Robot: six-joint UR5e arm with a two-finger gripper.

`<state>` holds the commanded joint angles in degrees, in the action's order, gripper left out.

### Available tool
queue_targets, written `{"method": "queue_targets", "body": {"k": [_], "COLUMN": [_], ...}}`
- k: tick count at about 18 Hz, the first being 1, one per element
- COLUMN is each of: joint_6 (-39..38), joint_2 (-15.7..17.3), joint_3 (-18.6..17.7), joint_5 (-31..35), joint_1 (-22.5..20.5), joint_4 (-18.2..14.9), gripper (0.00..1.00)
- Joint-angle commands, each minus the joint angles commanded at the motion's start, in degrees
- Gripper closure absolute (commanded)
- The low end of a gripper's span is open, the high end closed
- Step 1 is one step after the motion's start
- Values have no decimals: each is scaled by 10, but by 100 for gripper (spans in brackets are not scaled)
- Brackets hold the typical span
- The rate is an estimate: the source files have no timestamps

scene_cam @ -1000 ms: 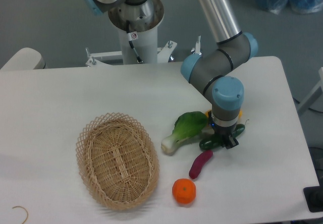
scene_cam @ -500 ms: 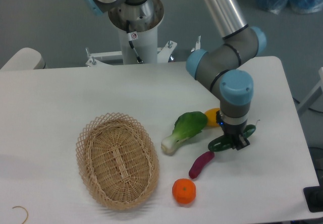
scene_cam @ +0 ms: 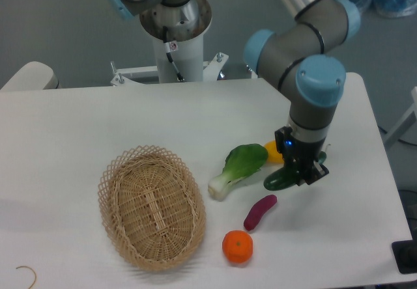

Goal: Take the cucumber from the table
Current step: 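Lift the held cucumber up and carry it toward the basket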

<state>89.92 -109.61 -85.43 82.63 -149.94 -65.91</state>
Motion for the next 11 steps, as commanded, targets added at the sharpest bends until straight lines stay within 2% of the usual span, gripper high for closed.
{"method": "queue_targets", "body": {"k": [5, 11], "joint_6": [-45, -82], "joint_2": [29, 41], "joint_3": [-4, -3], "joint_5": [-40, -62], "joint_1": [25, 47], "joint_4": [-30, -29], "gripper": [67, 67]}}
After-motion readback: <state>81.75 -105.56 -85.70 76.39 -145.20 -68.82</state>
